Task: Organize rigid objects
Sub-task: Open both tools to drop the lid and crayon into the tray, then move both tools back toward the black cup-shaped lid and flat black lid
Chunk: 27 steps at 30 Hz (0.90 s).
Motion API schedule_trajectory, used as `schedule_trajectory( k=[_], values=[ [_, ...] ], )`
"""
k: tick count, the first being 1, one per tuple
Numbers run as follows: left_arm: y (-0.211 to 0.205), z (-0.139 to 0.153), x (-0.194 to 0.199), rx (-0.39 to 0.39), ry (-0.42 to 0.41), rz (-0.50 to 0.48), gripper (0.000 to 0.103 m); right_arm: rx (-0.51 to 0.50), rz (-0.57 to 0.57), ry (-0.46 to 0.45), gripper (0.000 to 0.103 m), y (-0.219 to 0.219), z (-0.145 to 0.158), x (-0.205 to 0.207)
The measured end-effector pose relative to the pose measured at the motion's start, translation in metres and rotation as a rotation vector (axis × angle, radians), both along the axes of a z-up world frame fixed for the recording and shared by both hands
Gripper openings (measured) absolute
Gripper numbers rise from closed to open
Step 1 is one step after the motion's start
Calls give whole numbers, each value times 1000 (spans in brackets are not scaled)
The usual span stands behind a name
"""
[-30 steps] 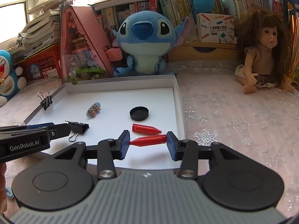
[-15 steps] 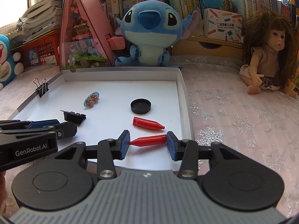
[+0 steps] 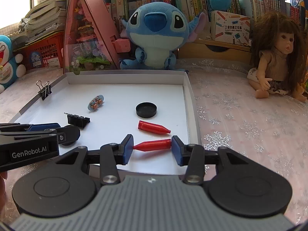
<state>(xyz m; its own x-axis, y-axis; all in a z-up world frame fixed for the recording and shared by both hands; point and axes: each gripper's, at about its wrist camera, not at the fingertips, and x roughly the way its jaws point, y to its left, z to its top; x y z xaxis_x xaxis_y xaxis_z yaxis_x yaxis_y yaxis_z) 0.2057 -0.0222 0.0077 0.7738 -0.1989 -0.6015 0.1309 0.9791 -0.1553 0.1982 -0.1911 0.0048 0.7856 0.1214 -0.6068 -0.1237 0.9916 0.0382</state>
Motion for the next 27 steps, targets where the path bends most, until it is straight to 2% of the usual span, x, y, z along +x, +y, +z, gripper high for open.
schedule_trajectory(
  k=[2,6,8,10,17,27],
  values=[
    [2,3,-3,-6,-9,1,43,6,0,-5,61,-1,1,-2],
    [5,12,-15,-8,-26,-3,50,13,7,-18,63,-6,6,-11],
    [8,17,-24,-10,-49,-17,59,13,17,-36,66,-8,8,-19],
    [11,21,-34,-8,-71,-26,63,10,24,-55,68,-11,11,-28],
    [17,27,-66,2,-114,-56,68,18,45,-110,74,-19,24,-54],
    [21,26,-114,16,-137,-122,72,8,95,-149,82,-20,25,-93]
  ],
)
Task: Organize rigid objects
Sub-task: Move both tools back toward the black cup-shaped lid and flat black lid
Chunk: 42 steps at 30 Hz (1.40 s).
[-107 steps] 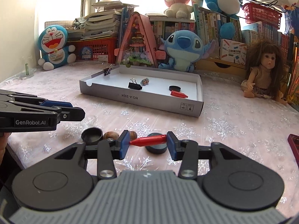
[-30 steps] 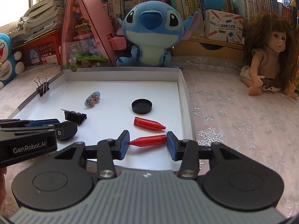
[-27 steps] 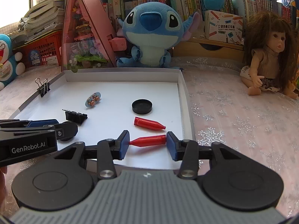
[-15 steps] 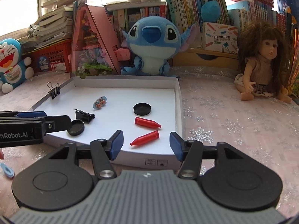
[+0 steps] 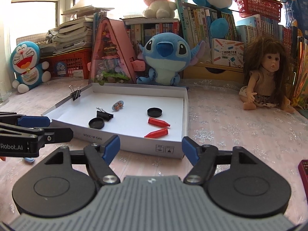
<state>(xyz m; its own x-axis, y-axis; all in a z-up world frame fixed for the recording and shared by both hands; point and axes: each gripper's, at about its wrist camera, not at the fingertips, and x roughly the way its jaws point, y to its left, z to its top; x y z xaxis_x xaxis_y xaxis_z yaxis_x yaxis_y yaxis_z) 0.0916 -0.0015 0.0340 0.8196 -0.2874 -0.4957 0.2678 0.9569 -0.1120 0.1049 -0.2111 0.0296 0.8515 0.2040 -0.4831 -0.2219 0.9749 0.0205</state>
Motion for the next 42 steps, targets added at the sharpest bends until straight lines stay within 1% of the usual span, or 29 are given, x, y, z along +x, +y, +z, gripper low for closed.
schedule_trajectory(
  k=[3,10,22,27,31,33,34,35,38,42],
  values=[
    [0,-4,-16,13,-7,-18,73,-5,19,-11,84,-1,-2,-13],
    [2,-12,-45,4,2,-58,73,-3,45,-13,85,-3,-11,-37],
    [-1,-25,-78,36,11,-113,73,-36,34,-5,86,-4,-23,-62],
    [-2,-32,-85,43,24,-130,72,-41,30,3,87,-5,-28,-68],
    [-3,-36,-88,42,37,-135,66,-53,26,11,87,-4,-33,-69],
    [-4,-37,-89,45,41,-142,58,-56,25,14,87,-3,-35,-70],
    [-5,-38,-89,49,42,-150,52,-58,24,14,87,-3,-35,-69],
    [-6,-38,-90,55,41,-158,48,-60,24,14,87,-3,-35,-70],
    [-10,-40,-92,69,32,-171,43,-69,26,17,87,-1,-36,-68],
    [-11,-40,-91,67,31,-168,40,-93,29,21,87,3,-38,-68]
  ],
)
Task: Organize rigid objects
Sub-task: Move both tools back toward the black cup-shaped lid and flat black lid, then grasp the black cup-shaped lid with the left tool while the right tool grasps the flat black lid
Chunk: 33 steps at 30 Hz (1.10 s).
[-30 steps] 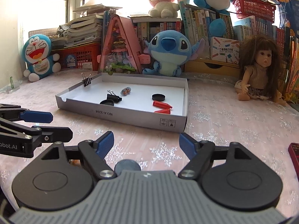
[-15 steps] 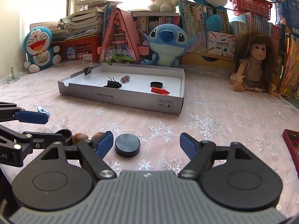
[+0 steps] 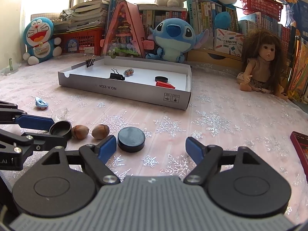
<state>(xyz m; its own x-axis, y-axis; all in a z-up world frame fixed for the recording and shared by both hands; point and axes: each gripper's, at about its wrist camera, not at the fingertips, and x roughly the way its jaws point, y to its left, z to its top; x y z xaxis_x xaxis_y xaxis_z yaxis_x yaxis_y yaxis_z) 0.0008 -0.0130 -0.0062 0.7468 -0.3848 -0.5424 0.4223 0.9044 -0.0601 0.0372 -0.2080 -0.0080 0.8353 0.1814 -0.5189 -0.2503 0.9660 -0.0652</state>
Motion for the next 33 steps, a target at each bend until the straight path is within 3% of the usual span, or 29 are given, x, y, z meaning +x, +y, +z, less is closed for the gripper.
schedule_trajectory(
  k=[20,25,33],
  values=[
    [-8,-3,9,18,-18,36,36,-10,30,4,87,5,-1,-1],
    [-8,-3,9,12,-17,33,31,-3,39,8,84,6,0,-1],
    [-10,-3,8,8,-18,21,31,28,60,25,76,10,0,-1]
  ],
)
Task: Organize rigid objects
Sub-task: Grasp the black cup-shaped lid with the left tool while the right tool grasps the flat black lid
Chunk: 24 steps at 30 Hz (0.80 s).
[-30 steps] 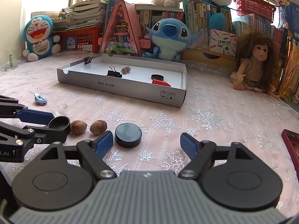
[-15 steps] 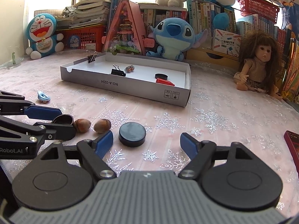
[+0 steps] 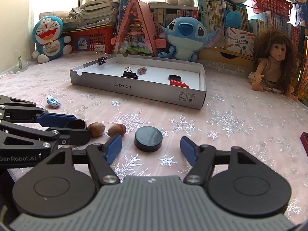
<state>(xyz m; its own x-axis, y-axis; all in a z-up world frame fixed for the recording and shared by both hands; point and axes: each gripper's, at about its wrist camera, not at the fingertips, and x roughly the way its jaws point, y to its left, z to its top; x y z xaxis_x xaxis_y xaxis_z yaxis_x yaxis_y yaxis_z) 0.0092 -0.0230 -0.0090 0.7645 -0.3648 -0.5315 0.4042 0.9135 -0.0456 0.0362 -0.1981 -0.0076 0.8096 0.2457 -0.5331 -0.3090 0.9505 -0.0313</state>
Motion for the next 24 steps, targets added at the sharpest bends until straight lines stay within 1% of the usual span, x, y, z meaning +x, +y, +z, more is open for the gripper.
schedule_trajectory(
  k=[2,5,7,11,13,19,24],
  values=[
    [0,0,0,-1,1,1,30,3,5,-1,73,2,0,0],
    [-1,0,0,-8,4,3,30,9,12,-5,65,5,1,-2],
    [-1,1,1,-12,5,6,30,14,16,-8,55,6,1,-2],
    [-1,1,2,-19,8,11,30,17,19,-15,46,8,1,-4],
    [-1,1,2,-23,9,14,30,16,14,-20,38,9,2,-5],
    [0,4,0,-26,-2,15,30,27,4,-29,36,6,4,-6],
    [0,12,3,-22,-17,12,30,20,0,-42,36,6,9,-5]
  ],
)
